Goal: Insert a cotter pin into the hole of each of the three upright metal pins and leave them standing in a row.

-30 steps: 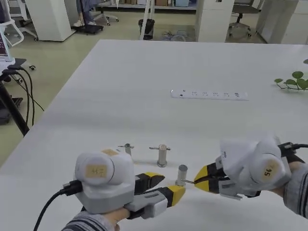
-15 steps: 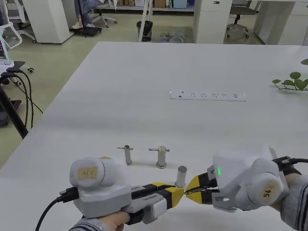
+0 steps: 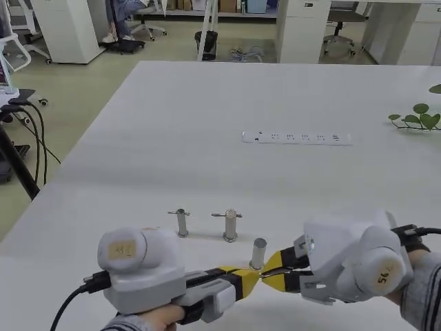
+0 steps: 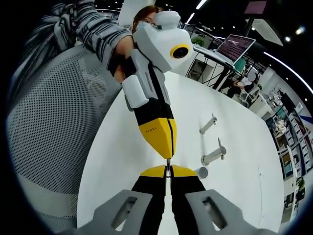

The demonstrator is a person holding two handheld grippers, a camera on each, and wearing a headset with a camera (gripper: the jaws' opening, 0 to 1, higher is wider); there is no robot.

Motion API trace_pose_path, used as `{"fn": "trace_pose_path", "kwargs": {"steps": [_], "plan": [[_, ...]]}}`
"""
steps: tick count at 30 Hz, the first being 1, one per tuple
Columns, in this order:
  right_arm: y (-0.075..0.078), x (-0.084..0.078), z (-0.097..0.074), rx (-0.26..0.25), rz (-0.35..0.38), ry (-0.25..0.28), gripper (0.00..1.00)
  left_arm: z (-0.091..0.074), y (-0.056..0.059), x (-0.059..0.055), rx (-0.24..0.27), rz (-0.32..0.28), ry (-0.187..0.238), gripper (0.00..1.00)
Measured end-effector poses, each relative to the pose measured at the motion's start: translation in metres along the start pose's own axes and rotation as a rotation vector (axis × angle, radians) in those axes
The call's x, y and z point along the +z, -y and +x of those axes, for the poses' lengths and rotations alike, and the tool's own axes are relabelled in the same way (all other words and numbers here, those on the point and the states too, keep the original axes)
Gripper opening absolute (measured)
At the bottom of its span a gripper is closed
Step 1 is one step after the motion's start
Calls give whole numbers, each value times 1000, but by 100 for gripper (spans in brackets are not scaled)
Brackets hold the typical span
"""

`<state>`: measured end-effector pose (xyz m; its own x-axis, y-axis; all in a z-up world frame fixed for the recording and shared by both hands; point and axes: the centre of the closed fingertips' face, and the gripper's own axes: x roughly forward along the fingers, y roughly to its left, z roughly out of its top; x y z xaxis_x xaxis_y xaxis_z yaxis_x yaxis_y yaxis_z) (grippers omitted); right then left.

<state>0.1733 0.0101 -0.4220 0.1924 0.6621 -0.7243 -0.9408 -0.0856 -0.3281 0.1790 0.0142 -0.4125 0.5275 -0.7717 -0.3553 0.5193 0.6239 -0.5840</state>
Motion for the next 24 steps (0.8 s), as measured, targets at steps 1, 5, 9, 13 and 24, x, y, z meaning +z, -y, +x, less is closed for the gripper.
{"fn": "trace_pose_path", "kwargs": {"steps": [1, 5, 9, 13, 24], "plan": [[0, 0, 0, 0, 0, 0, 0, 0, 0, 0, -1, 0, 0, 0], [0, 1, 0, -2, 13, 7, 0, 0, 0, 0, -6, -5, -1, 0], [1, 1, 0, -1, 23, 11, 0, -1, 2, 0, -14, 45, -3, 0], [1, 1, -1, 0, 30, 12, 0, -2, 5, 1, -29, 125, -7, 0], [-4, -9, -3, 38, 100, 4, 1, -5, 16, -1, -108, 372, -51, 0]]}}
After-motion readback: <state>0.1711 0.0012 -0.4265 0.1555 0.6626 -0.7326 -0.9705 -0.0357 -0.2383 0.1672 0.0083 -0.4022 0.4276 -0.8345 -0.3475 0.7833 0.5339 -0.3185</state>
